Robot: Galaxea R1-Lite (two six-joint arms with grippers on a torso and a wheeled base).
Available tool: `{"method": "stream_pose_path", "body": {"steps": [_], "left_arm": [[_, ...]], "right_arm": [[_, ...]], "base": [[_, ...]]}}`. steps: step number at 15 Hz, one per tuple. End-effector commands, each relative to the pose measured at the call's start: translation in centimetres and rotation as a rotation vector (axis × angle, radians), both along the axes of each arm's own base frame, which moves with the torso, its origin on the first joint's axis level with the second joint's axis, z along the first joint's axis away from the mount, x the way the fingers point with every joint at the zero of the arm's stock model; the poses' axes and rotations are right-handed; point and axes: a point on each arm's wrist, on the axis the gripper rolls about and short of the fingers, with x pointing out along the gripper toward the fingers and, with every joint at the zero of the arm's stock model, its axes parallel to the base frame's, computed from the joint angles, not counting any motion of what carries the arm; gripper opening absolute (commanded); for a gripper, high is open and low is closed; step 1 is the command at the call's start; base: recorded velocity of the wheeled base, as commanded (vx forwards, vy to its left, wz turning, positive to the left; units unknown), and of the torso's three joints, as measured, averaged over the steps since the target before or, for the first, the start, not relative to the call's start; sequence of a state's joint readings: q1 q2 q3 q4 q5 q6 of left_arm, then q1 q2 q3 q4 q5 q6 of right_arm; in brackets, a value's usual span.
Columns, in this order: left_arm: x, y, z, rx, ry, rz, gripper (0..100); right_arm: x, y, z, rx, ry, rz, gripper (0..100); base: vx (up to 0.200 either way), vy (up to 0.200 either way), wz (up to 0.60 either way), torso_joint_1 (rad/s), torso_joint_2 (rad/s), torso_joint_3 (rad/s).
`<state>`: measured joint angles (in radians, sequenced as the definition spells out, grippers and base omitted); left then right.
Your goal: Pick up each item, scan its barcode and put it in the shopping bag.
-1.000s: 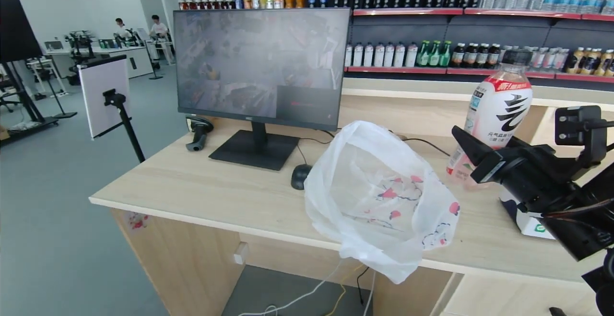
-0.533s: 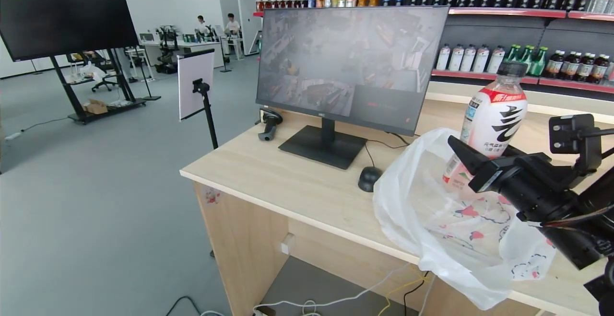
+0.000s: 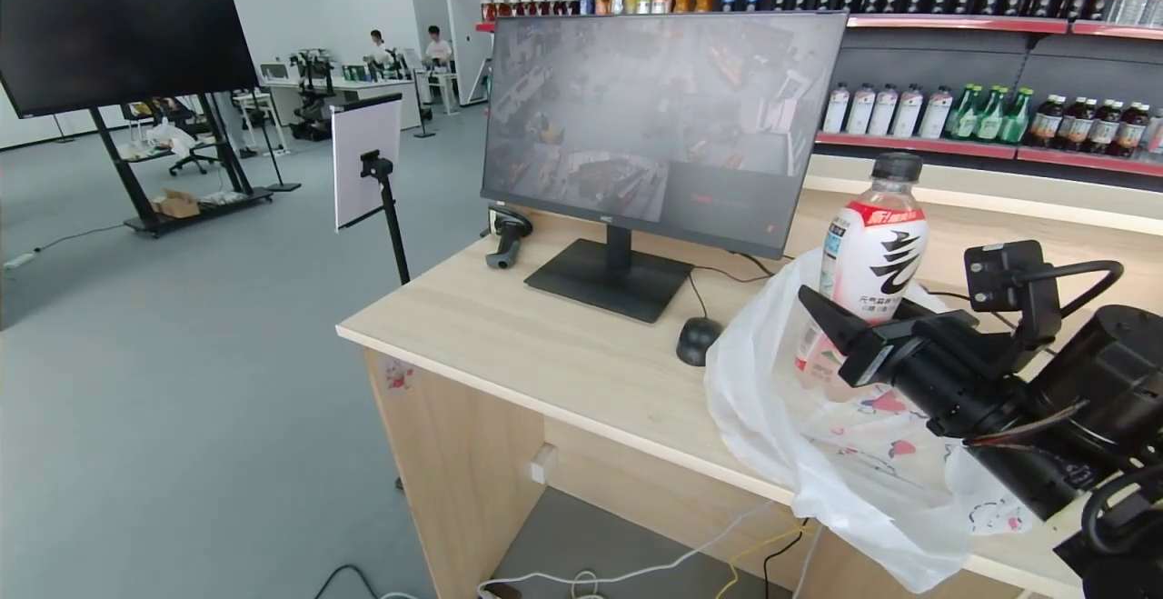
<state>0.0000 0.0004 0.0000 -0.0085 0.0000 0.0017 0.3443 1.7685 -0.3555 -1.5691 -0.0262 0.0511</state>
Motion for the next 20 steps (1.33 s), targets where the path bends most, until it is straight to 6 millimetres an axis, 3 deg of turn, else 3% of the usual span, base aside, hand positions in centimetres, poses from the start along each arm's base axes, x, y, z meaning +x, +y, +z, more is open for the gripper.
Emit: {"method": "stream_pose_path", "body": {"steps": [1,5,15,20], "left_arm": [[0.0,0.0,0.0,0.0,0.0,0.0,100],[0.0,0.0,0.0,0.0,0.0,0.0,100],[0.0,0.0,0.0,-0.002,0.0,0.0,100],[0.0,0.0,0.0,-0.002,0.003,0.0,100]], "right_arm": [[1.2,0.1,-0.8,-0.005,0.019,-0.013,0],[3.5,-0.8,-1.6,-0.009,0.031,-0.066,0],[5.6,-0.8,-3.8,-0.025,0.084,-0.085,0],[6.4,-0.7,-5.9,-0.044,0.145,-0.088,0]], "base": [[0.0,0.0,0.0,0.0,0.0,0.0],[0.0,0.0,0.0,0.0,0.0,0.0],[0.0,0.0,0.0,0.0,0.0,0.0],[0.0,0.0,0.0,0.0,0.0,0.0]]}}
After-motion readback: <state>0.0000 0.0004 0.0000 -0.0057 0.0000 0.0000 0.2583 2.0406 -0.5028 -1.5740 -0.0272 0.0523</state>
